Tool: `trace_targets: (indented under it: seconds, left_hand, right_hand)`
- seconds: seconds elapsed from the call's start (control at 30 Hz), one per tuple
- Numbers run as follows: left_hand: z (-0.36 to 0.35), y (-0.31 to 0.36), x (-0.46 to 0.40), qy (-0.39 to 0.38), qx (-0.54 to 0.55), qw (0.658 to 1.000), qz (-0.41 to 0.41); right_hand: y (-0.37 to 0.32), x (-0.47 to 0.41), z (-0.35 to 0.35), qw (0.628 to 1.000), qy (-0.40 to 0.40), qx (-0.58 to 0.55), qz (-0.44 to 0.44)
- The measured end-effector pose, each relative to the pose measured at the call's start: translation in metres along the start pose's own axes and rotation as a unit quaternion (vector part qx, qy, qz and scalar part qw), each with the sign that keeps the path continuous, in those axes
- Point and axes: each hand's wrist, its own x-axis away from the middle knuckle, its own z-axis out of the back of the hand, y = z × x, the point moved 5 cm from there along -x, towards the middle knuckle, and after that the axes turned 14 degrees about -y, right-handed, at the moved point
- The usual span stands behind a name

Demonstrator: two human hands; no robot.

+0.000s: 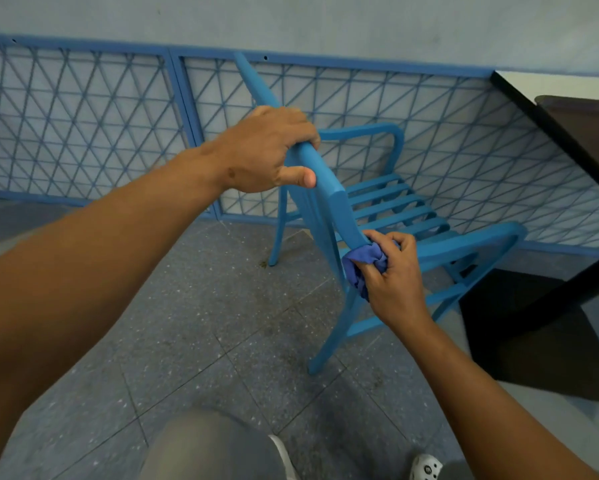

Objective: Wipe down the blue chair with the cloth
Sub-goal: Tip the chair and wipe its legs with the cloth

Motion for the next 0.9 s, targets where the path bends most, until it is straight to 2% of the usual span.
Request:
trace_targets:
  seconds: [0.13,0.3,0.47,0.57,0.77,0.83,0.9]
  left_hand:
    - [-0.006,0.018,0.014,0.025,0.007,1.0,0.012]
    - [-0.013,0.034,0.022,0.061,0.048,0.996,0.036]
    - [-0.017,0.032,0.03,0.093,0.177,0.98,0.014]
    - [-0.019,0.022,0.03,0.081,0.183,0.979,0.024]
    - [-0.016,-0.017,0.029,0.055,0.152,0.984,0.075]
    - [-0.014,-0.029,0.026,0.046,0.142,0.985,0.087]
    - [-0.013,-0.038,0.022,0.035,0.141,0.985,0.091]
  right_hand:
    - [-0.007,0.02,0.008,1.0,0.003,-0.015,-0.004]
    - [-0.065,0.032,0.021,0.996,0.024,-0.048,0.072]
    - [-0.121,0.009,0.039,0.993,0.05,-0.027,0.102]
    - [-0.128,0.005,0.042,0.99,0.053,-0.032,0.126]
    - [-0.127,0.01,0.051,0.989,-0.038,0.03,0.14]
    - [-0.145,0.005,0.057,0.987,-0.042,0.094,0.124]
    - [-0.165,-0.008,0.057,0.974,-0.05,0.204,0.082]
